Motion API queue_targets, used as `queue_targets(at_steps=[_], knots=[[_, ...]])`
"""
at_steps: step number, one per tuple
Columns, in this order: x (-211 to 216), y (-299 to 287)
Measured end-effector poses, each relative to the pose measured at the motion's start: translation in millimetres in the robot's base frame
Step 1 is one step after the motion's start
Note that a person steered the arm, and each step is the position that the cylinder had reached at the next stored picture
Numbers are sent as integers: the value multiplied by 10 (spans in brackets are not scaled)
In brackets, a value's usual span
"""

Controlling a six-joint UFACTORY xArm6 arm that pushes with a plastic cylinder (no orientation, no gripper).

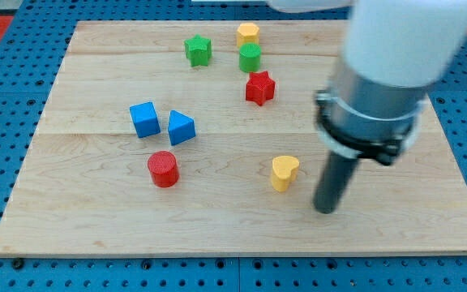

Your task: Move the yellow heart down to the green star

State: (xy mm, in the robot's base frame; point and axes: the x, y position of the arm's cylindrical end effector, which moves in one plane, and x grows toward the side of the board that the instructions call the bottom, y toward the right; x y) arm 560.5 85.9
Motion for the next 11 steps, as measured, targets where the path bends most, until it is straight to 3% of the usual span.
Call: queue_targets(at_steps=[1, 2, 3, 4, 5, 6, 7, 8, 9, 10, 11], knots=[[-41, -133], [-524, -536], [-923, -536], [-496, -379], [-746, -183], [-1479, -349], [-1945, -658], [-1986, -981], [-1674, -968], [-1937, -1404], [-2345, -1344]])
